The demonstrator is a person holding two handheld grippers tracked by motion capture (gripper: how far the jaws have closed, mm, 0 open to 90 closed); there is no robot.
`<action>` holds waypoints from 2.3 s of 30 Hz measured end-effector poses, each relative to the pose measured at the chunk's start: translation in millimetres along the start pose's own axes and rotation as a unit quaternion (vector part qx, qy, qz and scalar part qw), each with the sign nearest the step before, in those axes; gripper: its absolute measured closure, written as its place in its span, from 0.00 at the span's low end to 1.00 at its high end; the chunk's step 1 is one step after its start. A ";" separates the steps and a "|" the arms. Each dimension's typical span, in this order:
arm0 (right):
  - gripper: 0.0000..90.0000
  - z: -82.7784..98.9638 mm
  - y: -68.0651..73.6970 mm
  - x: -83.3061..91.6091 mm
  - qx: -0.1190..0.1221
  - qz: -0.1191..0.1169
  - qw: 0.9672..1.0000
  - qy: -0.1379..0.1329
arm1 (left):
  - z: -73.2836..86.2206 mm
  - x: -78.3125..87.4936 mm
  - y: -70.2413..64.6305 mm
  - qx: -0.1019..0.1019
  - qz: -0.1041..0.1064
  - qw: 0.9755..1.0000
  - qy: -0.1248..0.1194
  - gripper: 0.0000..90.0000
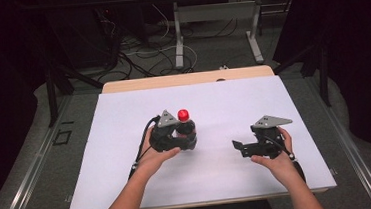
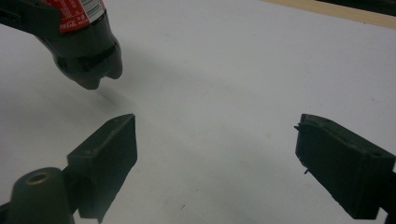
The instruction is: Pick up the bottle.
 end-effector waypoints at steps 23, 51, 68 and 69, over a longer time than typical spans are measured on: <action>0.33 -55.2 59.8 23.1 0.063 -0.090 0.994 -0.017 | 14.7 24.7 -37.2 -0.014 0.027 1.000 0.008 0.33; 0.57 -85.0 121.7 9.0 0.097 -0.126 0.987 -0.037 | 30.3 16.4 -53.7 -0.023 0.024 0.999 0.019 0.33; 0.69 -84.4 119.5 8.5 0.101 -0.144 0.984 -0.030 | 29.8 12.9 -62.8 -0.044 0.031 0.998 0.020 0.34; 0.69 -84.6 118.8 8.6 0.099 -0.151 0.983 -0.031 | 29.6 13.2 -63.2 -0.046 0.034 0.998 0.022 0.34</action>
Point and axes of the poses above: each handheld gripper's, and its own axes: x roughly backward along the jaws, z roughly out of its underside, y roughly to its left, the point moved 2 cm from there along -x, roughly forward along the jaws, and after that the axes turned 4 degrees about z, right-handed, at the moved point
